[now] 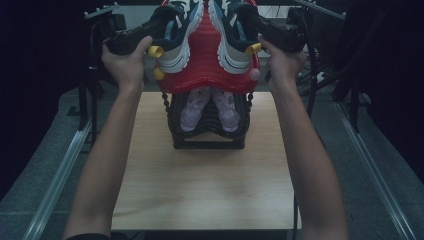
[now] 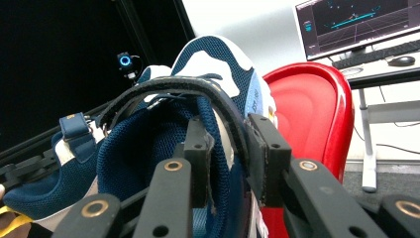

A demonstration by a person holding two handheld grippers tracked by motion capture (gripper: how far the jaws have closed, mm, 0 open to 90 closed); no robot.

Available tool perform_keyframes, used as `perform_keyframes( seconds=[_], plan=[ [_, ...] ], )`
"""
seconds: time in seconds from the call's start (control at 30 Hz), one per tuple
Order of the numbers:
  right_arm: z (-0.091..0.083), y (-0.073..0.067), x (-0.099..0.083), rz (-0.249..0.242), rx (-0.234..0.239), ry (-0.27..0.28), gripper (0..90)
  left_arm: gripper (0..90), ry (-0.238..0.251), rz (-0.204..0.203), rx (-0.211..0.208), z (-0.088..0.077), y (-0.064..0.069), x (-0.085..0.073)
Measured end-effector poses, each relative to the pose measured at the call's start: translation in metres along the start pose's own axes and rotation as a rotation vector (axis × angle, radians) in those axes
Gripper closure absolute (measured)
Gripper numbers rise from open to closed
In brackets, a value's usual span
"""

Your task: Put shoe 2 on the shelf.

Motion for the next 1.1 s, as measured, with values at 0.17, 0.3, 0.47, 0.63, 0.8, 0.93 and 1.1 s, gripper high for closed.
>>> perform_keyframes(
  seconds=[0.17, 0.3, 0.47, 0.63, 0.8, 0.93, 1.1],
  plan=[
    [0.005, 0.006, -0.004, -0.019, -0.032, -0.011, 72.3, 72.0, -0.005, 0.009, 0.008, 0.006, 0.003, -0.004],
    [0.011, 0.013, -0.009, -0.014, -0.045, -0.024, 72.3, 71.9, -0.013, 0.019, 0.018, 0.01, 0.004, -0.009],
    [0.018, 0.018, -0.016, -0.056, -0.081, -0.061, 70.6, 71.1, -0.017, 0.044, 0.031, 0.013, 0.005, -0.017],
    [0.024, 0.02, -0.024, -0.097, -0.067, -0.085, 64.4, 65.8, -0.044, 0.063, 0.032, 0.022, 0.007, -0.03],
    [0.024, 0.02, -0.025, -0.085, -0.03, -0.075, 58.5, 57.2, -0.041, 0.051, 0.001, 0.023, 0.007, -0.031],
    [0.023, 0.022, -0.027, -0.095, -0.015, -0.083, 50.6, 52.8, -0.053, 0.061, -0.009, 0.021, 0.006, -0.03],
    [0.021, 0.021, -0.027, -0.106, 0.003, -0.075, 43.1, 47.9, -0.044, 0.06, -0.028, 0.018, 0.006, -0.027]
  ],
)
Point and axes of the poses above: each handheld gripper's, and its own axes: z roughly forward along the jaws, x roughly out of its top, y roughly to its right, the point moved 7 cm from there along z, roughly forward along the jaws, and after that the axes turned 14 degrees about x, right-handed, at the moved point
